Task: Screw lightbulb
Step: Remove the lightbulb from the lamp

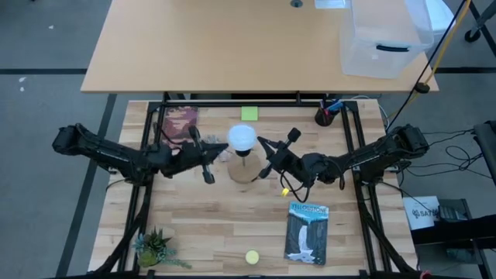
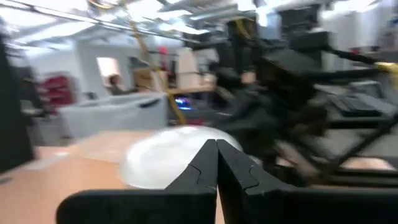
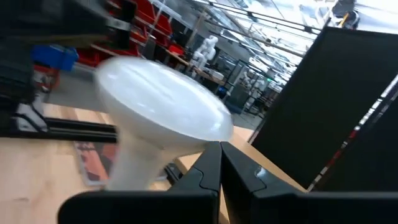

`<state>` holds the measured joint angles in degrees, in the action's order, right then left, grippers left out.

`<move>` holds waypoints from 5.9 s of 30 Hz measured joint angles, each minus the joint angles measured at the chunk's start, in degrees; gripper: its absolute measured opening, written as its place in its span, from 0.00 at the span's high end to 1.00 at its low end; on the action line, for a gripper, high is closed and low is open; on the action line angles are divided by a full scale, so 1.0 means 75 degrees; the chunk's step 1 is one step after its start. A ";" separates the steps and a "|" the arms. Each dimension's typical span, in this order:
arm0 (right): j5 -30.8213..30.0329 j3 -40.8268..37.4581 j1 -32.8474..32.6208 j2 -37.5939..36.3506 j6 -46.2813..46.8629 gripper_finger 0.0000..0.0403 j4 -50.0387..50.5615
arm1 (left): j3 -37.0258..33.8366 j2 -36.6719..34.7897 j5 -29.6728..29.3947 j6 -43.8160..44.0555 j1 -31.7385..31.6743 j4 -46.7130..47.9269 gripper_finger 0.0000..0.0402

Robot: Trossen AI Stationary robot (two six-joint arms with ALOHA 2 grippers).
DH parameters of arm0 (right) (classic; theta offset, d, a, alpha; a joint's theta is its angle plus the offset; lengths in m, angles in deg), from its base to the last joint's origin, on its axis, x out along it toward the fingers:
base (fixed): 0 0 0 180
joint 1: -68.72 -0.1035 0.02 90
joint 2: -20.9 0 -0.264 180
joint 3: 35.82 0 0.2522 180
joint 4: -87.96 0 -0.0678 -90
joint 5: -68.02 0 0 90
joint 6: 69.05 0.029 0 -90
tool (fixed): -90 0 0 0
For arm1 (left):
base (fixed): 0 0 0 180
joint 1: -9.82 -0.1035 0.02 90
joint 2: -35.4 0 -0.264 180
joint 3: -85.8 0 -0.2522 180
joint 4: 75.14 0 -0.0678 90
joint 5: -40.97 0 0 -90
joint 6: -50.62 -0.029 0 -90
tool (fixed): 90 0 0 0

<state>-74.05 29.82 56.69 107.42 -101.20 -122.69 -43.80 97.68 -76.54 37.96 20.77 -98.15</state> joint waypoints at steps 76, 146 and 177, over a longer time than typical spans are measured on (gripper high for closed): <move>-0.0240 0.0000 -0.0298 0.0143 -0.0202 1.00 -0.0060 | 0.0006 0.0380 -0.0140 0.0874 -0.0547 0.0547 1.00; 0.0474 0.0003 -0.0191 0.0149 -0.0006 1.00 -0.0639 | -0.0006 -0.0262 0.0386 0.0815 -0.1131 0.1246 1.00; 0.0611 0.0006 0.0395 0.0169 -0.0029 1.00 -0.0432 | 0.0000 0.0053 -0.0004 0.0975 0.0487 0.0931 1.00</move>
<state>-69.47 29.87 59.65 108.69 -101.42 -125.93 -43.80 98.08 -76.57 45.28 24.42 -91.17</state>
